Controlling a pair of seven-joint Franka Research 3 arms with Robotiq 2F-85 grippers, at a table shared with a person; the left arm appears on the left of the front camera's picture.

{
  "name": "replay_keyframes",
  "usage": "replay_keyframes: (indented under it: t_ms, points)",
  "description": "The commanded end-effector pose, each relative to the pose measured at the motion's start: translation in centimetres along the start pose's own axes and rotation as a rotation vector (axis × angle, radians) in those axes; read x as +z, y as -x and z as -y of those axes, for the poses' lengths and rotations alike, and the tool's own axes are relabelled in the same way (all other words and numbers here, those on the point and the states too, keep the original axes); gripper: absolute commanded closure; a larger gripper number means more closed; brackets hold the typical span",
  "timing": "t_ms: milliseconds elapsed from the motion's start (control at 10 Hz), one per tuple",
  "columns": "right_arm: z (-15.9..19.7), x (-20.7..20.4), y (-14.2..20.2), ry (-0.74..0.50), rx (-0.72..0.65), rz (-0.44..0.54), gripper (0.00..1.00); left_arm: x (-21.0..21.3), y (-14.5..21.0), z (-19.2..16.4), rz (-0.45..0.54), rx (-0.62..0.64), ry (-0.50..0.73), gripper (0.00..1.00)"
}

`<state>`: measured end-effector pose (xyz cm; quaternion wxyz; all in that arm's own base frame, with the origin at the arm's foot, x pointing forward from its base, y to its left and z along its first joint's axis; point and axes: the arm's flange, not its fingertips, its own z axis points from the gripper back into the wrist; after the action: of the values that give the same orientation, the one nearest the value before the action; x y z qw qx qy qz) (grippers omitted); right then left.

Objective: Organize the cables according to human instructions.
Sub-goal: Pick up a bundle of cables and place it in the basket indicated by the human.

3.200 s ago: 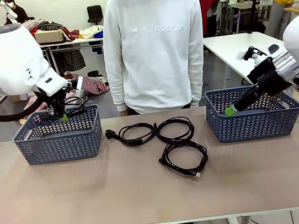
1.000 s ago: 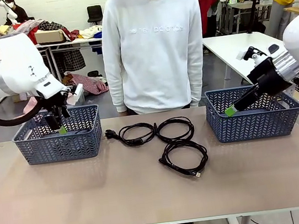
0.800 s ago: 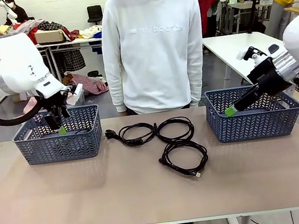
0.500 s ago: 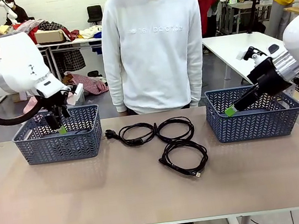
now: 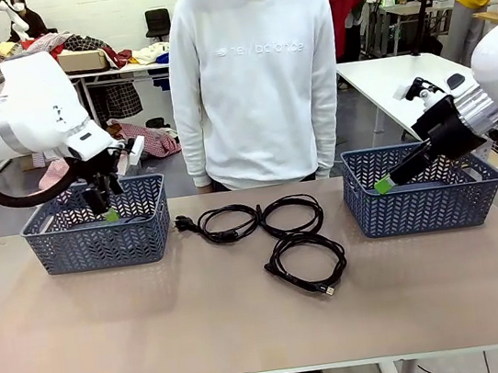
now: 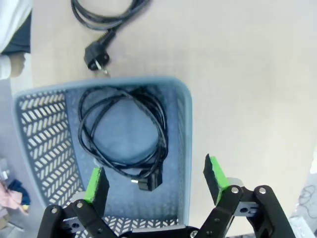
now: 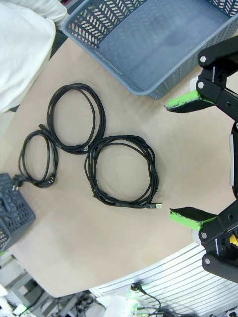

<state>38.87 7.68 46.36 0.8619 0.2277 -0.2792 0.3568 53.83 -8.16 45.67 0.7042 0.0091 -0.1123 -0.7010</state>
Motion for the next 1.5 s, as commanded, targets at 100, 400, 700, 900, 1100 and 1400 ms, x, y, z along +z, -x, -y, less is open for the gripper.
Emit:
replay_keyframes:
  t_ms: [100,400,700,900,1100,1400]
  points:
    - [0.4,-0.2,-0.2,-0.021,0.018,0.026,0.0,1.1,-3.2,3.3,0.079,0.106,-0.019,0.0]
    - [0.4,-0.2,-0.2,-0.021,0.018,0.026,0.0,1.0,-5.8,7.5,0.214,0.138,0.019,0.0]
    - [0.4,-0.2,-0.2,-0.021,0.018,0.026,0.0,1.1,-6.3,11.4,0.309,0.172,0.023,0.0]
    - [0.4,-0.2,-0.2,-0.021,0.018,0.026,0.0,1.1,-6.1,13.2,0.324,0.187,0.032,0.0]
    - [0.4,-0.2,-0.2,-0.021,0.018,0.026,0.0,1.0,-5.6,14.6,0.353,0.199,0.04,0.0]
    - [0.4,-0.2,-0.2,-0.021,0.018,0.026,0.0,1.2,-6.2,13.8,0.304,0.203,0.05,0.0]
